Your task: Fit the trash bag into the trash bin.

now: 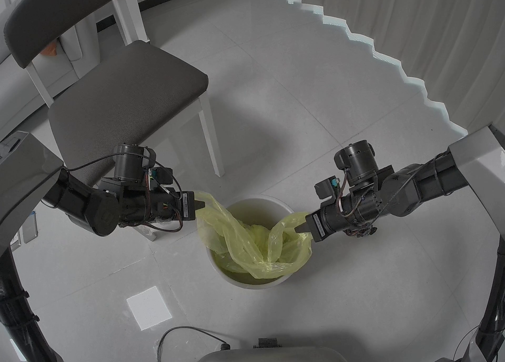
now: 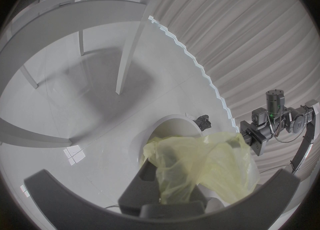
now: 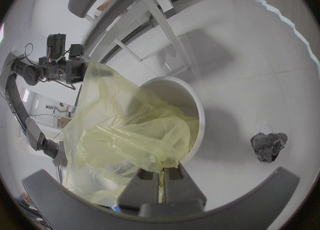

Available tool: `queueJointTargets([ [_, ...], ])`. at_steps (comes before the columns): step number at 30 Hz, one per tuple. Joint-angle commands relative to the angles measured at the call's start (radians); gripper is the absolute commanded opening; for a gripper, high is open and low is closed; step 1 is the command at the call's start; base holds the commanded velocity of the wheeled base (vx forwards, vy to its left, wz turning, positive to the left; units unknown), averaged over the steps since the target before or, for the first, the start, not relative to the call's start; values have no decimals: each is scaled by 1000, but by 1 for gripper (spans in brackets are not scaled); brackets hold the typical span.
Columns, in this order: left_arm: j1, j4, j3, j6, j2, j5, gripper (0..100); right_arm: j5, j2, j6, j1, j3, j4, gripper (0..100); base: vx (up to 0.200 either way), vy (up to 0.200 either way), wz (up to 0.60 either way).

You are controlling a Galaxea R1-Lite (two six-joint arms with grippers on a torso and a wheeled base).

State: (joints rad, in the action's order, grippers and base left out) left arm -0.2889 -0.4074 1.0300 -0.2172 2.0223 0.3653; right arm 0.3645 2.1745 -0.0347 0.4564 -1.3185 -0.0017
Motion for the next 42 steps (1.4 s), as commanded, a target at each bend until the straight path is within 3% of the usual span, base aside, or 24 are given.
queueJointTargets([
  [1, -24, -24, 36, -2, 64, 1, 0, 1, 11, -7, -48, 10, 14, 0, 0, 0, 0],
  [10, -53, -56, 159, -42, 197, 3, 0, 1, -24, -42, -127, 18, 72, 0, 0, 0, 0],
  [20, 51, -57, 61, -25, 119, 3, 0, 1, 64, -31, -87, -73, 71, 0, 0, 0, 0],
  [42, 54, -67, -53, 7, 105, 23, 0, -4, 68, -90, -111, 21, 78, 0, 0, 0, 0],
])
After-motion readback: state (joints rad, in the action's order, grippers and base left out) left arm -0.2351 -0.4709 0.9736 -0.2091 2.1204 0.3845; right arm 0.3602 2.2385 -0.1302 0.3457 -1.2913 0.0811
